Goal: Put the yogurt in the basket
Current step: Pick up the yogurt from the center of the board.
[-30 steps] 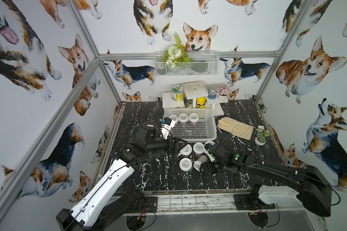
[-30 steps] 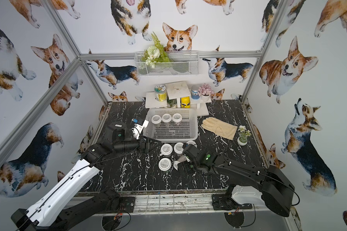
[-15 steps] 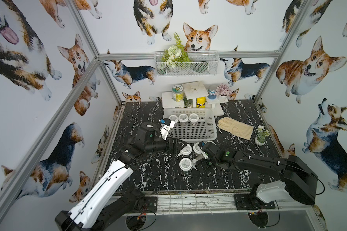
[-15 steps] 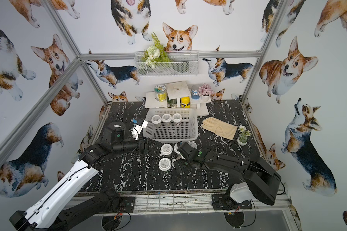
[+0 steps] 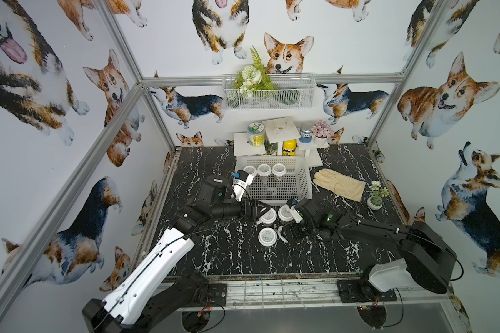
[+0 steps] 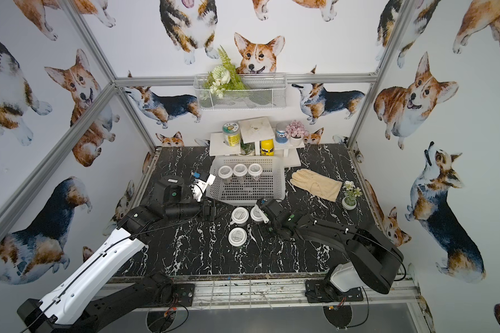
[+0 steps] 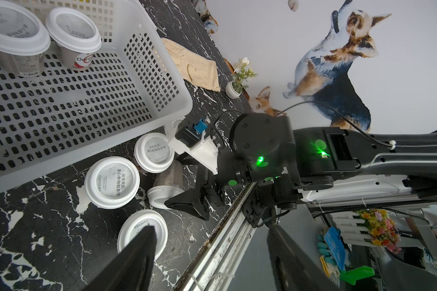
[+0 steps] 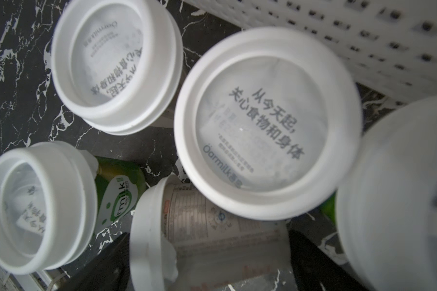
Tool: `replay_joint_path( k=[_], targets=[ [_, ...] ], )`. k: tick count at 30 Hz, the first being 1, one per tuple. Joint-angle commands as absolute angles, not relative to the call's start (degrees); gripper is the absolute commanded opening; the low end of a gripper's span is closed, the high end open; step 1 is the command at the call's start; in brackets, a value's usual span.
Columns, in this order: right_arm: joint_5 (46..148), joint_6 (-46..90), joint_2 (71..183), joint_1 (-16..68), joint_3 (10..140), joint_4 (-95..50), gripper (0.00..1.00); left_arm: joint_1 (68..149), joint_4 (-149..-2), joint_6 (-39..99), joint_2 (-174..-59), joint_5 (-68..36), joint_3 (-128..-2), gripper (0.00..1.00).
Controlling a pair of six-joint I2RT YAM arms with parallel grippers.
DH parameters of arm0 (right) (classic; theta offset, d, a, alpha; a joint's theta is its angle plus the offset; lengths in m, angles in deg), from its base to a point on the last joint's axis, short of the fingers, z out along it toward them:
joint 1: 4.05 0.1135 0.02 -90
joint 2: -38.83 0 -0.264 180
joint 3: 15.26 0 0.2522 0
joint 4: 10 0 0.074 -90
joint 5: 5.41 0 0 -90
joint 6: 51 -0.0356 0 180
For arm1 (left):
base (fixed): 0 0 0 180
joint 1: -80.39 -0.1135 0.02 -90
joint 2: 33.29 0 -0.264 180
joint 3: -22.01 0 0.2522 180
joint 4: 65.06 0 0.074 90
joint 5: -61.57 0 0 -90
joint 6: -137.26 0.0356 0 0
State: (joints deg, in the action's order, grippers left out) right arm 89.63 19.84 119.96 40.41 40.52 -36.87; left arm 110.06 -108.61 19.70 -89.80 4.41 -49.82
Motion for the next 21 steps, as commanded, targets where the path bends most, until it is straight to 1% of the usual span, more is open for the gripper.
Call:
replay_joint_path(
  k=[1,5,6,8,14,21],
  targets=[
    [91.48,20.63,120.59,40.33,40.18,-34.83,0.98,110.09,-107.40,20.26,-90.10,4.53,-50.16,0.75],
    [92.30,19.94,119.72,40.33,39.31,-34.71,0.89,110.03,-107.04,19.95,-90.13,4.50,-50.15,0.75],
    [92.33,19.69,119.18,40.33,39.05,-34.90,0.84,110.07,-107.03,19.99,-90.06,4.45,-50.20,0.75],
    [92.27,19.09,117.92,40.35,38.55,-35.48,0.82,110.05,-106.90,19.85,-89.94,4.43,-50.28,0.75],
    [92.75,16.78,112.26,40.33,37.80,-39.35,0.81,110.09,-106.34,19.50,-89.21,4.00,-50.44,0.75],
    [97.31,13.04,101.88,39.62,39.04,-44.56,0.84,111.15,-105.33,19.81,-88.32,2.67,-51.54,0.75]
  ],
)
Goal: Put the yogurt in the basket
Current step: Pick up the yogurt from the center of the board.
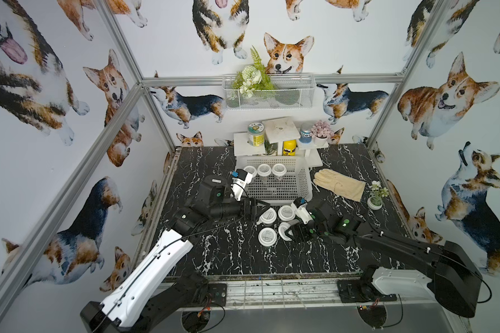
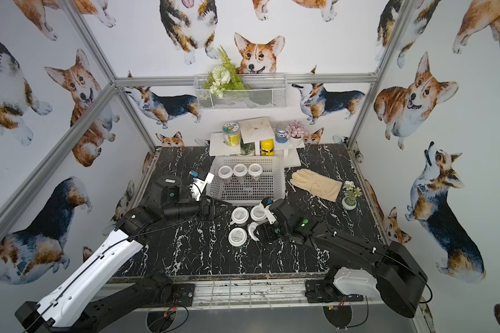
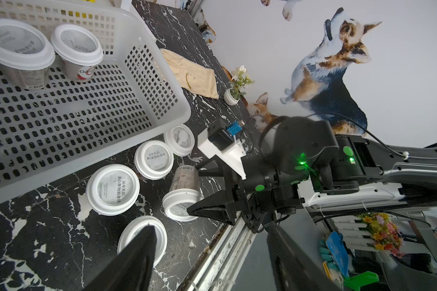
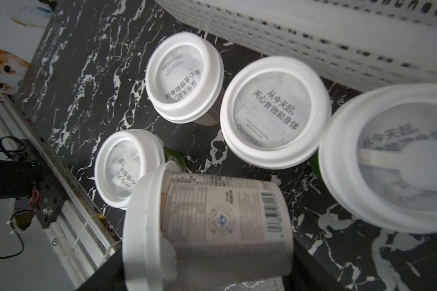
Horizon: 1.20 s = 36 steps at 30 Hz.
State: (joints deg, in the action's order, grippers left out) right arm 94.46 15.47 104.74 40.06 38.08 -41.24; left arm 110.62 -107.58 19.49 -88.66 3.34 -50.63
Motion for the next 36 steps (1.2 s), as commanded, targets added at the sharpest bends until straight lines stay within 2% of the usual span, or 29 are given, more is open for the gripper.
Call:
replay_joint_path(
  k=[1,4,6,11,16,19,22,26,31,36],
  targets=[
    [98.61,12.54,100.35,39.11,39.53,-45.25,0.84,111.76,-105.20,19.96,-88.45,2.08,-51.84,0.75],
    [102.64,11.39,97.63,37.43,41.00,-46.54,0.85,115.49,-106.10,21.07,-89.41,-2.25,-53.65,0.74],
    [105.33,10.84,96.58,35.74,42.35,-47.54,0.85,119.45,-107.63,22.12,-90.83,-7.20,-55.32,0.69],
    [115.55,9.33,94.58,29.28,44.73,-48.09,0.86,129.72,-107.40,23.99,-93.33,-18.60,-56.94,0.66],
    [125.74,7.57,93.85,24.12,45.38,-45.95,0.87,134.58,-102.98,25.64,-92.48,-24.57,-55.15,0.66],
    [131.52,6.15,94.20,22.02,45.27,-44.27,0.87,137.01,-102.73,27.44,-92.61,-29.57,-55.34,0.57],
    [136.00,4.57,94.34,20.86,44.92,-42.16,0.88,138.58,-102.56,29.56,-93.92,-32.21,-56.31,0.56],
    [138.79,4.02,94.98,19.97,45.26,-41.76,0.89,139.75,-103.54,31.74,-97.56,-32.72,-59.18,0.62],
    [140.76,3.35,95.45,18.62,44.62,-40.92,0.89,140.59,-105.90,33.35,-100.32,-33.13,-62.61,0.76],
    [143.12,1.52,95.86,18.12,43.85,-38.12,0.89,140.85,-108.11,34.43,-100.12,-32.46,-63.08,0.85]
  ],
)
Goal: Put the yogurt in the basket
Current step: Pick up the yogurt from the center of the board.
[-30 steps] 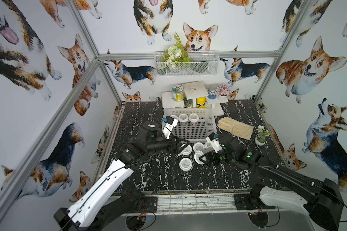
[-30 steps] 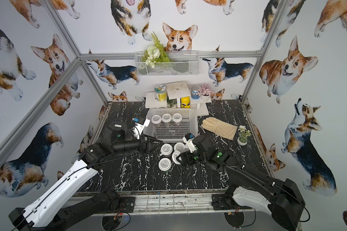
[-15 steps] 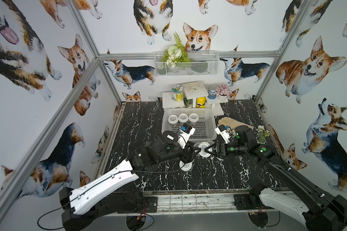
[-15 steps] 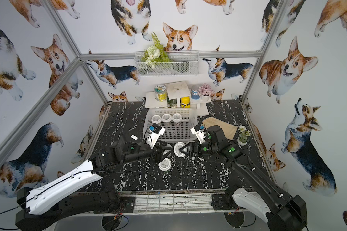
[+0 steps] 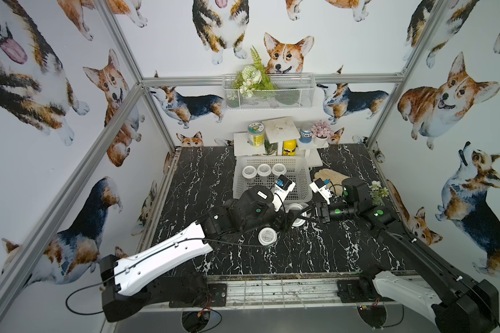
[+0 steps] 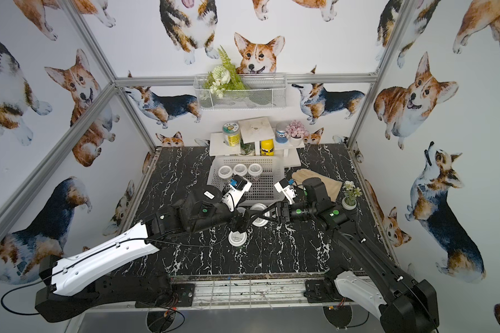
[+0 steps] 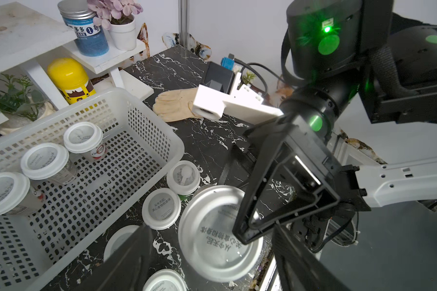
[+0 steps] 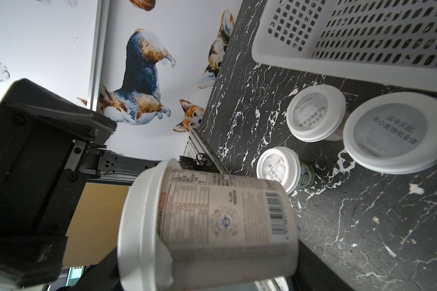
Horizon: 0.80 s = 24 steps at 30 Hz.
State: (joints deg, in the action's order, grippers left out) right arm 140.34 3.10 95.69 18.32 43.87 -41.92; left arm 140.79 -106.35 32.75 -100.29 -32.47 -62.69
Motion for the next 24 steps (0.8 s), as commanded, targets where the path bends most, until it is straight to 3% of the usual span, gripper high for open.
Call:
replay_joint_path(
  k=[1,24],
  targets=[
    [143.63,1.39,95.96,18.13,44.01,-38.03,0.89,140.85,-108.34,34.44,-99.76,-32.23,-62.85,0.86],
    [148.63,-0.33,96.49,17.75,43.80,-35.56,0.90,143.61,-112.34,35.65,-102.90,-30.64,-65.03,0.86]
  ],
)
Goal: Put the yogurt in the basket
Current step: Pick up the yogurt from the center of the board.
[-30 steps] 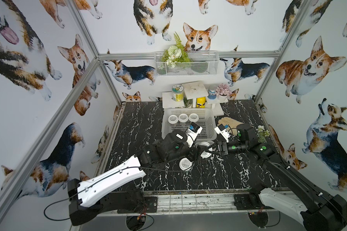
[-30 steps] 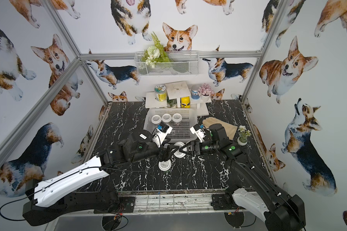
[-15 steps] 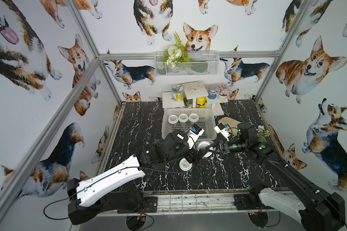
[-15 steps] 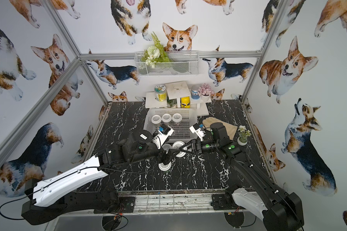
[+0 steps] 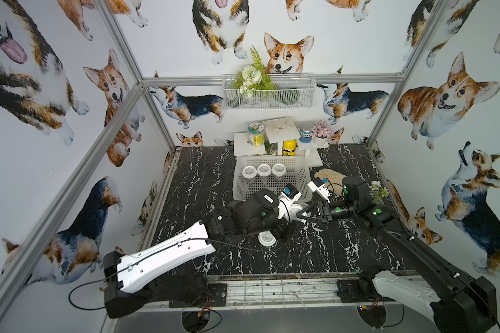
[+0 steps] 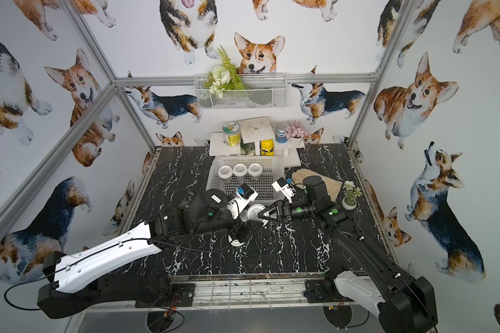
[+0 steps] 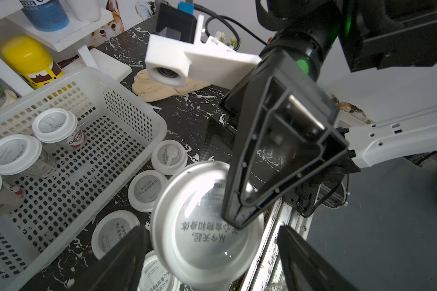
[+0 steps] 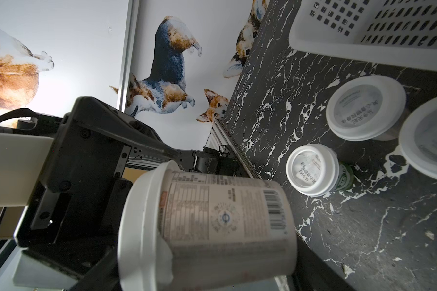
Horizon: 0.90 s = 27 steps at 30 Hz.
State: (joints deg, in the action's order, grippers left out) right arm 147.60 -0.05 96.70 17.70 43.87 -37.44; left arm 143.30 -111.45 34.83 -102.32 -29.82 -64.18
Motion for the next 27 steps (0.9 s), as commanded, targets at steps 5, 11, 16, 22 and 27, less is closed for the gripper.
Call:
replay_joint_path(
  k=[5,11,16,22,27],
  targets=[
    [148.94,-0.33,96.46,17.76,43.79,-35.53,0.90,144.44,-114.10,36.15,-104.81,-32.62,-66.62,0.86],
    [148.79,-0.05,96.75,17.74,43.85,-35.59,0.90,145.60,-116.21,36.23,-106.65,-35.05,-67.94,0.85],
    [148.63,0.15,96.76,17.74,43.59,-35.90,0.90,145.60,-116.76,36.18,-106.94,-36.41,-68.22,0.69],
    [148.32,0.59,96.75,17.74,43.68,-36.38,0.90,145.60,-116.97,36.36,-107.29,-36.61,-68.53,0.62],
    [147.12,1.16,96.75,17.50,43.87,-37.04,0.90,145.53,-116.32,36.42,-107.24,-36.75,-68.31,0.61]
  ],
)
